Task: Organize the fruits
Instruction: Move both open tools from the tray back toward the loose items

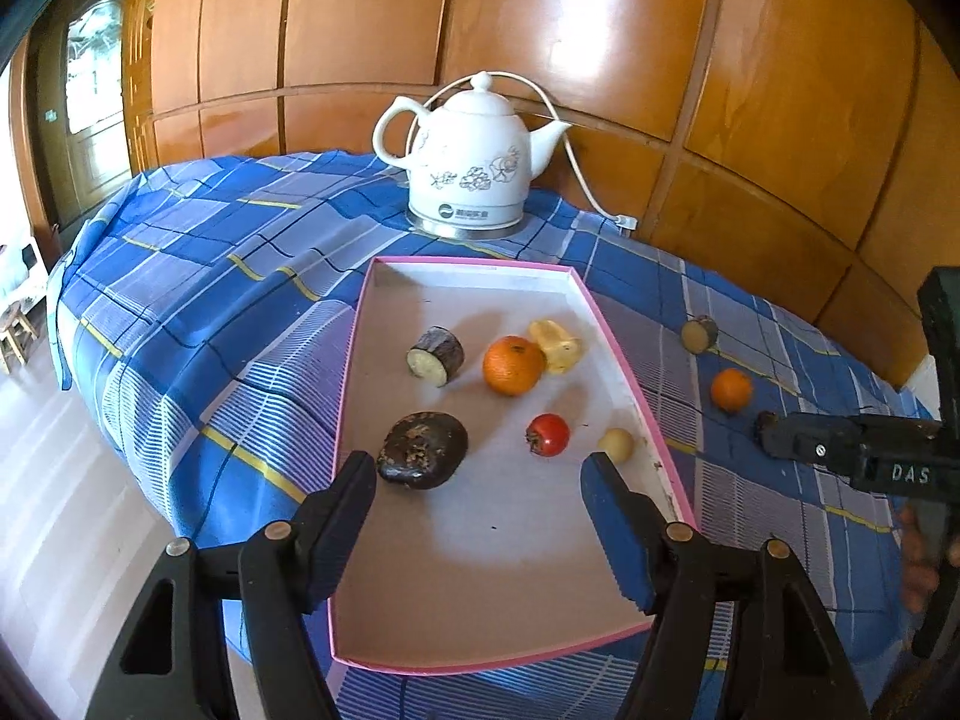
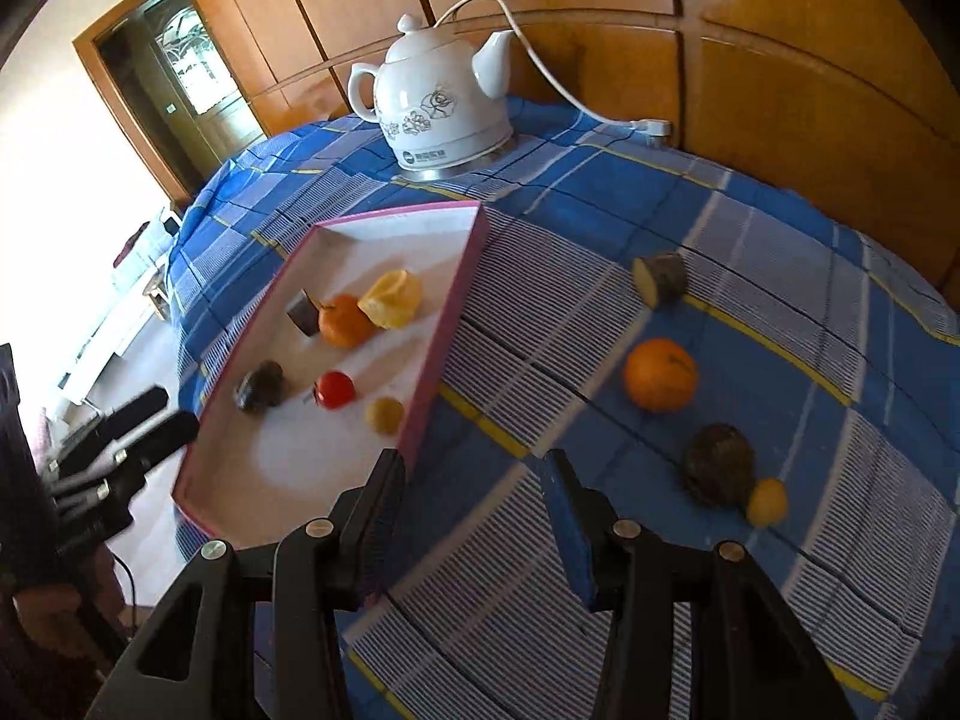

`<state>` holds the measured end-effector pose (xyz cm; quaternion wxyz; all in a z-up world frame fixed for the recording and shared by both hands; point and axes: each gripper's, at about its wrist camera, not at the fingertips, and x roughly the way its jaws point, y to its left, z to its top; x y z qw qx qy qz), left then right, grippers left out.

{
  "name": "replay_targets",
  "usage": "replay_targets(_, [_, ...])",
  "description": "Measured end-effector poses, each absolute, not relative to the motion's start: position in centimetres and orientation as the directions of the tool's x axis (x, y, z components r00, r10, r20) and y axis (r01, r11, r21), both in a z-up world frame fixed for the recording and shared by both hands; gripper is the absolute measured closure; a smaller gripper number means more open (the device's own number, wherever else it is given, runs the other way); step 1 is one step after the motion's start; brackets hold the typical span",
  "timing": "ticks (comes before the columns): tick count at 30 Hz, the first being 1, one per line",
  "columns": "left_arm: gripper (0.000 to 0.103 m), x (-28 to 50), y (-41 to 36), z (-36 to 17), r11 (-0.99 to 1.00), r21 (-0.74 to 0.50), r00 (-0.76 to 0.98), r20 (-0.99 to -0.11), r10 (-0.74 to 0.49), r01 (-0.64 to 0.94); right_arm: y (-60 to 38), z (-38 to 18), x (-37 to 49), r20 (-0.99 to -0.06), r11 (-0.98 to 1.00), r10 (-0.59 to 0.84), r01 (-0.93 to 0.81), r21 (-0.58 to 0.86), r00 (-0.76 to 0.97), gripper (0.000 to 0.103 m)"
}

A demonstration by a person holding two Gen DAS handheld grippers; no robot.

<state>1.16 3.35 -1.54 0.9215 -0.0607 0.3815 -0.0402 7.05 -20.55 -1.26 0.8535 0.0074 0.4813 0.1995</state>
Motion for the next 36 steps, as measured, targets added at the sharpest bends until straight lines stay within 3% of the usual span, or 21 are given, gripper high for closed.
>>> replay_targets(21, [0.031,0.8,0.8,-1.8,0.992,-0.096,0.686,-0.716,-0.126,0.082,-29.4,0.0,5.5,-0.835,0.968,0.180,-0.246,0.056,0.520,0.055])
replay_targets(36, [0.031,1.4,-1.5,-2.6,0.990,-0.054,0.656,-0.745,-0.126,0.129,-38.6,-3.4,7.6,-0.860,0.993,0.026,0.087,0.081,0.509,0.055])
